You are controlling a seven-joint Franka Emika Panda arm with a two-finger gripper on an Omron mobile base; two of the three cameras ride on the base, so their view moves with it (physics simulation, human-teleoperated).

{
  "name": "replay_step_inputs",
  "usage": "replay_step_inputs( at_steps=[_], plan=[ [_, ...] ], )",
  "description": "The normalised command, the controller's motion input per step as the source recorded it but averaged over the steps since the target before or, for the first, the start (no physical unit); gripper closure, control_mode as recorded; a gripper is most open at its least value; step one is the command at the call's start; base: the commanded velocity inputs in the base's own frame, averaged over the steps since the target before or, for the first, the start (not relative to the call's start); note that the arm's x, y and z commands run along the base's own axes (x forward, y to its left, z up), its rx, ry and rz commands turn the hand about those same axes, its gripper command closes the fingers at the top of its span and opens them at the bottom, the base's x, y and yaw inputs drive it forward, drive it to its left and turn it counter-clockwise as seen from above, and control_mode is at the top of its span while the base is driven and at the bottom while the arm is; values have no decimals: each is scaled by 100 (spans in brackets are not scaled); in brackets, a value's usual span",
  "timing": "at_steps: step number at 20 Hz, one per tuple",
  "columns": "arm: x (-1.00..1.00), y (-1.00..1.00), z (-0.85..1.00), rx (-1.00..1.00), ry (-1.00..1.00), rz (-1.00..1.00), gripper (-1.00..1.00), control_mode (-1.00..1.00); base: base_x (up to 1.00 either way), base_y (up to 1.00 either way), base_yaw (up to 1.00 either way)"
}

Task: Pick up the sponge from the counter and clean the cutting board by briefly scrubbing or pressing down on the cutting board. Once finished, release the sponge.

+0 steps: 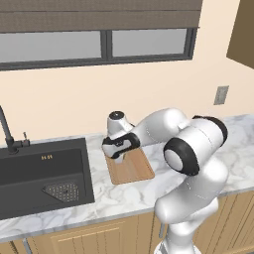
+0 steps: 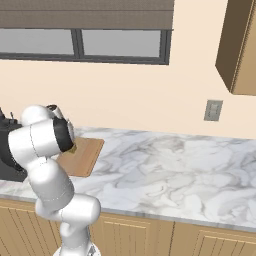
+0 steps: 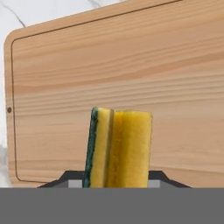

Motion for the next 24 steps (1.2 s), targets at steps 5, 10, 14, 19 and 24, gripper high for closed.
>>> replay_step_inputs(
  at_steps=[5, 10, 14, 19, 24],
  plan=[
    [-58, 0, -2, 0, 0, 0, 100, -100, 0, 0, 0],
    [-64, 0, -8, 1, 0, 1, 100, -100, 0, 0, 0],
    [-67, 0, -12, 4, 0, 2, 100, -100, 0, 0, 0],
    [-68, 0, -10, 7, 3, 3, 100, -100, 0, 0, 0],
    [-37, -14, 6, 6, 2, 1, 100, -100, 0, 0, 0]
  ],
)
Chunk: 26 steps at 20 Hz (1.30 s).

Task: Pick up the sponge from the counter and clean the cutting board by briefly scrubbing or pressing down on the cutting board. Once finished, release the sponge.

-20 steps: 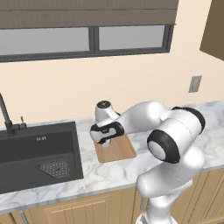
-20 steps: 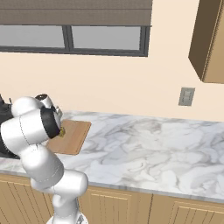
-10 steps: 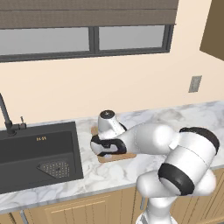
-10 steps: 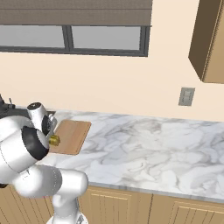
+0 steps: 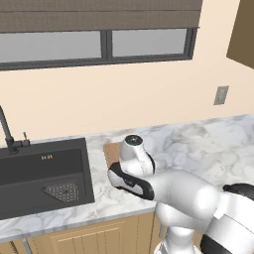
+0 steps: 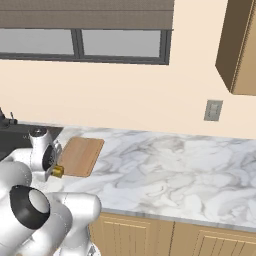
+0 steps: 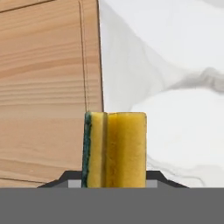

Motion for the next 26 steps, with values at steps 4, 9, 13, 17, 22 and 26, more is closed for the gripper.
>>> replay_step_inputs(
  at_steps=[4, 9, 13, 17, 22, 26],
  plan=[
    [40, -44, 46, 0, 0, 0, 100, -100, 0, 0, 0],
    [64, -47, 46, 0, 3, 0, 100, -100, 0, 0, 0],
    [72, -54, 21, 0, 22, -7, 100, -100, 0, 0, 0],
    [63, -57, 5, 0, 27, -15, 100, -100, 0, 0, 0],
    [35, -57, 0, 0, 22, -21, 100, -100, 0, 0, 0],
    [17, -53, -1, -1, 19, -25, 100, -100, 0, 0, 0]
  ],
)
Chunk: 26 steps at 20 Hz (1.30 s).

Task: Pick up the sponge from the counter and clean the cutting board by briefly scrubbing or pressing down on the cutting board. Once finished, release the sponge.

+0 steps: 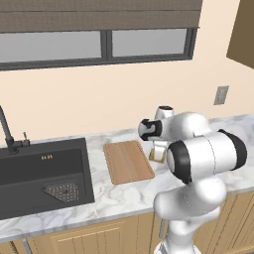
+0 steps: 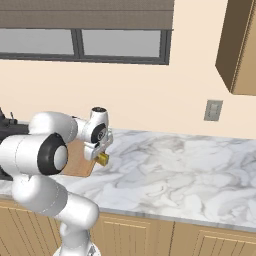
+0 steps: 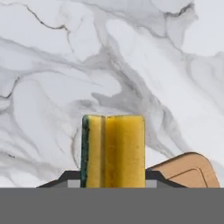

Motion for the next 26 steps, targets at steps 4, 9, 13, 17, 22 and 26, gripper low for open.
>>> replay_step_inputs(
  at_steps=[4, 9, 13, 17, 22, 26],
  plan=[
    [4, -38, -19, -1, 14, -21, 100, -100, 0, 0, 0],
    [0, -37, -41, 0, 6, -12, 100, -100, 0, 0, 0],
    [0, -28, -40, 0, 1, -8, -100, -100, 0, 0, 0],
    [0, -25, -11, 0, 0, -7, -100, -100, 0, 0, 0],
    [-7, -5, 8, 0, -1, -8, -100, -100, 0, 0, 0],
    [-23, -2, 44, 0, -9, -4, -100, -100, 0, 0, 0]
  ],
)
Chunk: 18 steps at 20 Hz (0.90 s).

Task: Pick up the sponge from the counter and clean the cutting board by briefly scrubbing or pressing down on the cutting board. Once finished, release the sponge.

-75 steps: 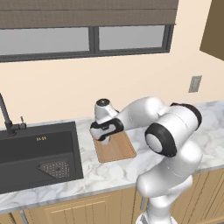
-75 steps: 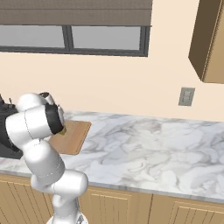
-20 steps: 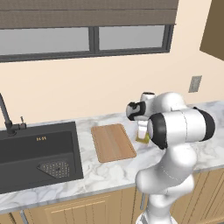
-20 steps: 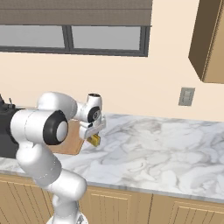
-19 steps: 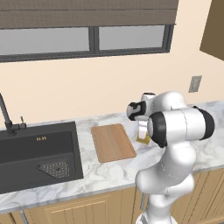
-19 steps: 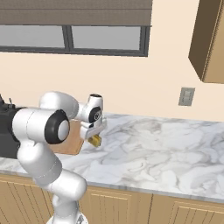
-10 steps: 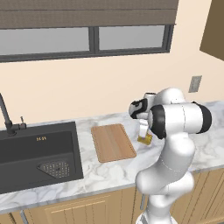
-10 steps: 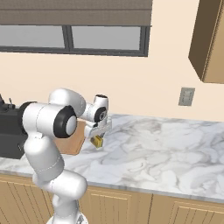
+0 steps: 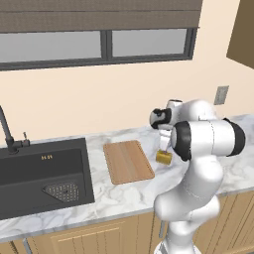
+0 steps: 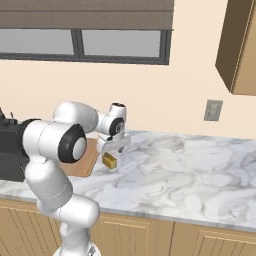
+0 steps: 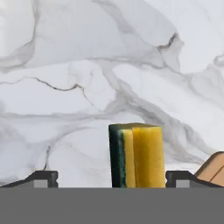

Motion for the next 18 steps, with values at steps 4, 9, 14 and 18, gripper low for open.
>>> replay_step_inputs(
  at_steps=[4, 9, 14, 18],
  plan=[
    [-29, 0, 64, 0, -21, 0, -100, -100, 0, 0, 0],
    [-42, 0, 66, 0, -22, 0, -100, -100, 0, 0, 0],
    [-52, 0, 63, 0, -18, 0, -100, -100, 0, 0, 0],
    [-48, 8, 60, 0, -14, -1, -100, -100, 0, 0, 0]
  ],
)
